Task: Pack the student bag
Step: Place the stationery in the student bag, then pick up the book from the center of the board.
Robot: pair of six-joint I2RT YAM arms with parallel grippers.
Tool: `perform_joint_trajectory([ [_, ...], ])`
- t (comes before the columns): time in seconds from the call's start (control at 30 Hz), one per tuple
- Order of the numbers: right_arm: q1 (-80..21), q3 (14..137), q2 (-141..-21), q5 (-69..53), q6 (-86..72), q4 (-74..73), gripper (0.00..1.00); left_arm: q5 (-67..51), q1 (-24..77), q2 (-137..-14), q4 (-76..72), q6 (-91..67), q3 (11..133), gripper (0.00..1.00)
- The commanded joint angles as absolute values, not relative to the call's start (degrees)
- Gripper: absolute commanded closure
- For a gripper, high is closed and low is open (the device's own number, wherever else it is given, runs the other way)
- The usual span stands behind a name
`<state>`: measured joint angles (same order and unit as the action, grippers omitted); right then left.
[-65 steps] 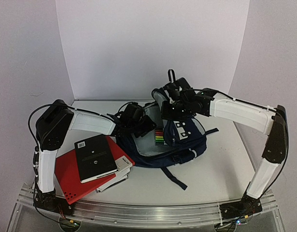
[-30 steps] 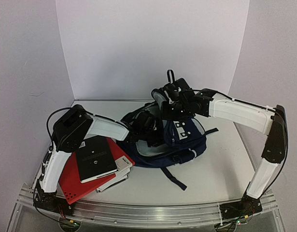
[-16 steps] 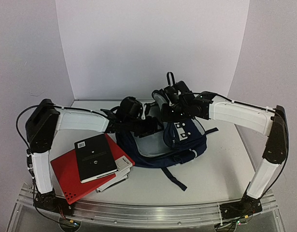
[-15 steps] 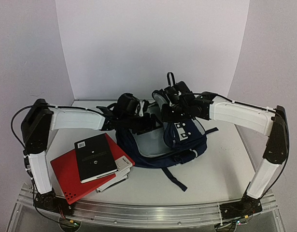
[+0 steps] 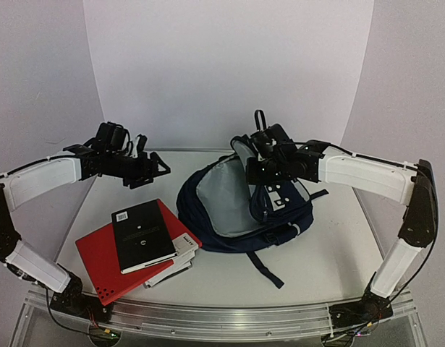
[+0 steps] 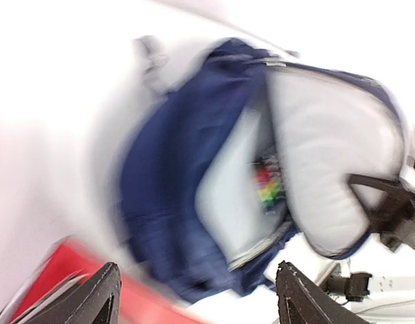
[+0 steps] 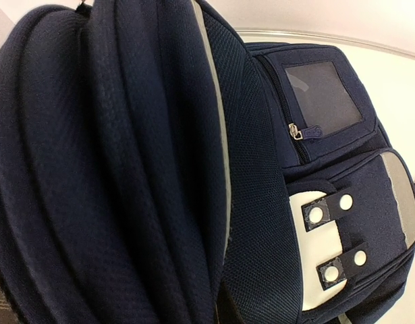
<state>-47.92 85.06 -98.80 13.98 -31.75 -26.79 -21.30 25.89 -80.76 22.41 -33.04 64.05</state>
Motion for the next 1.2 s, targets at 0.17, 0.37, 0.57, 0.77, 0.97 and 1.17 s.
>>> perform_joint_trajectory([
  [0.17,-47.48,86.70,-94.28,16.22,-31.37,-19.32,1.00,-38.69,-0.51,-65.99,25.56,-37.31,47.31,0.18],
  [0.37,-47.49,87.26,-94.83,15.20,-31.38,-19.33,1.00,-39.18,-6.70,-63.35,24.92,-37.78,41.09,0.18],
  [0.57,-47.47,87.54,-94.82,15.11,-31.15,-19.40,1.00,-40.05,-7.21,-64.98,21.60,-38.20,35.98,0.18],
  [0.77,-47.47,88.38,-95.53,14.96,-31.01,-19.93,1.00,-41.10,-7.15,-67.93,23.18,-34.22,36.55,0.18],
  [0.97,-47.49,89.42,-96.49,14.52,-30.73,-20.24,1.00,-42.48,-7.11,-71.92,21.53,-32.39,36.68,0.19],
  [1.17,-47.51,89.36,-96.09,15.02,-30.51,-20.75,1.00,-47.74,-7.12,-73.48,16.04,-33.28,36.46,0.27],
])
